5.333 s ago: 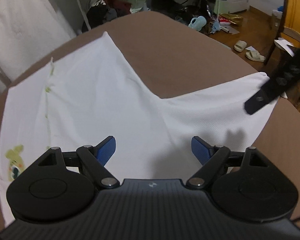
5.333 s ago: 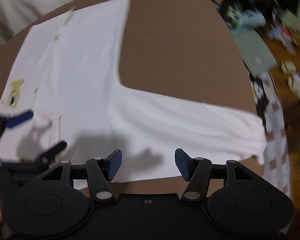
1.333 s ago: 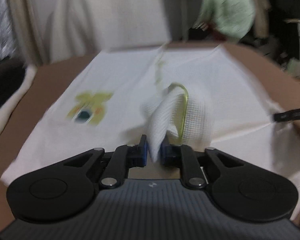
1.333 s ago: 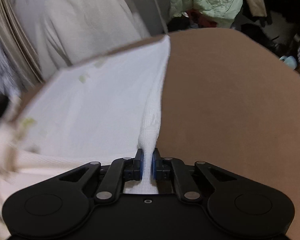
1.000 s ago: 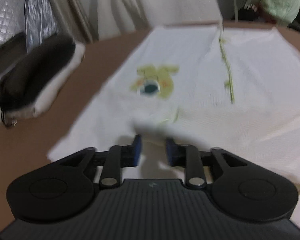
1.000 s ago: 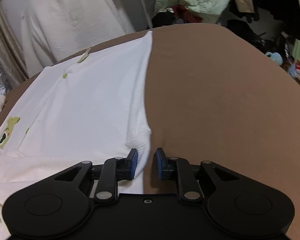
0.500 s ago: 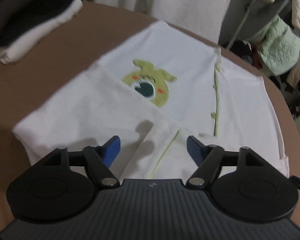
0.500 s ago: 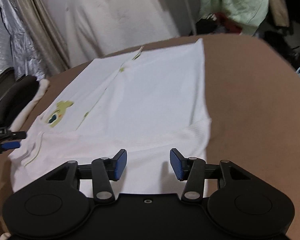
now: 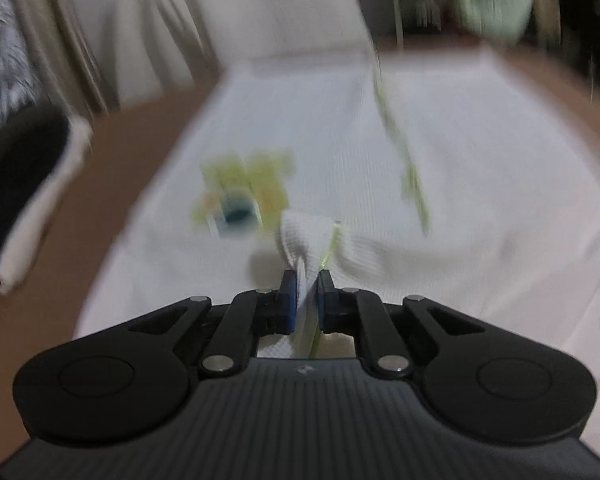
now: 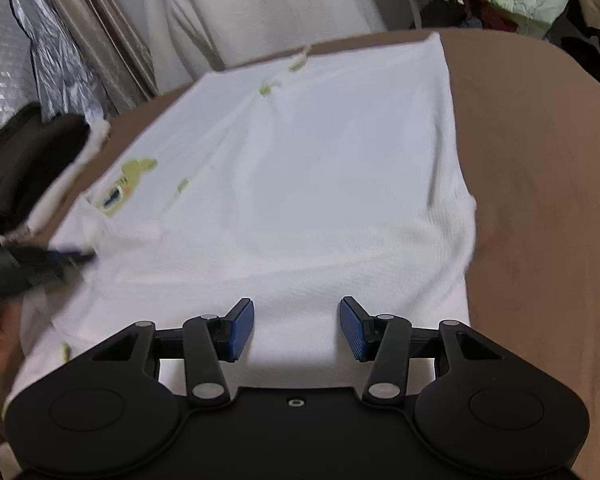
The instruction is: Fold clothes
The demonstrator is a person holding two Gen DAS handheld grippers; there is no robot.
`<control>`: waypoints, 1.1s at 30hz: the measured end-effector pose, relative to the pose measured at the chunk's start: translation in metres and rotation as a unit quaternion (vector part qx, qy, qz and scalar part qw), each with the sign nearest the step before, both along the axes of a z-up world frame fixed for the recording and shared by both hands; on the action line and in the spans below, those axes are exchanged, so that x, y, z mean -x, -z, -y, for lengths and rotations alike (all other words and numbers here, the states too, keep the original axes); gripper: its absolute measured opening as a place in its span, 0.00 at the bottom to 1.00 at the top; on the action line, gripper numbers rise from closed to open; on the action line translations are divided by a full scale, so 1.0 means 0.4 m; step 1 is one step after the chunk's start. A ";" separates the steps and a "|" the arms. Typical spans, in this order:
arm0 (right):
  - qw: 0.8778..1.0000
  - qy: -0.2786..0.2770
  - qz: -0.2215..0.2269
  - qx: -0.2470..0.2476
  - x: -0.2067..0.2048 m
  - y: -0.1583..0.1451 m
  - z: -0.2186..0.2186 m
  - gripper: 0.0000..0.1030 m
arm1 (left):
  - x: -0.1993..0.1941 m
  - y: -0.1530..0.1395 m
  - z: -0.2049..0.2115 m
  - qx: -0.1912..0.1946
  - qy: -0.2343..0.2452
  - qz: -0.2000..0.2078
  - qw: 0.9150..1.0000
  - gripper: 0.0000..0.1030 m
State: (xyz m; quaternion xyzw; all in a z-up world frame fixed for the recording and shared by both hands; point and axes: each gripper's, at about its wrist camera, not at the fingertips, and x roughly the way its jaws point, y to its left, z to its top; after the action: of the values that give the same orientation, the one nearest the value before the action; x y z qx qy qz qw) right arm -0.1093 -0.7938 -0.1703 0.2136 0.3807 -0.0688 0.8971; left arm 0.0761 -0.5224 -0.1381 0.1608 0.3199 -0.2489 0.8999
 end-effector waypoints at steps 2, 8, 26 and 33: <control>1.000 -0.002 -0.006 -0.005 0.002 0.003 -0.003 0.53 | -0.020 -0.038 -0.029 0.025 -0.017 0.002 1.000 0.11; 0.998 -0.034 -0.028 0.036 -0.019 0.018 -0.037 0.56 | -0.069 0.070 -0.019 -0.069 -0.052 -0.039 0.996 0.40; 0.949 -0.298 0.048 0.091 0.101 -0.119 -0.333 0.71 | 0.180 0.037 -0.446 0.108 -0.110 -0.300 0.941 0.69; 0.883 -0.431 0.001 0.183 0.170 -0.030 -0.510 0.71 | 0.165 0.107 -0.403 0.132 -0.093 -0.340 0.926 0.77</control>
State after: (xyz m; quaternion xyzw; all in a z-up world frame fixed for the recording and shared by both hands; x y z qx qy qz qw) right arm -0.1774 -0.5898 -0.1584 -0.1394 0.4146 0.2569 0.8618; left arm 0.0099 -0.3612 -0.1810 -0.0843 0.5848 -0.2438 0.7691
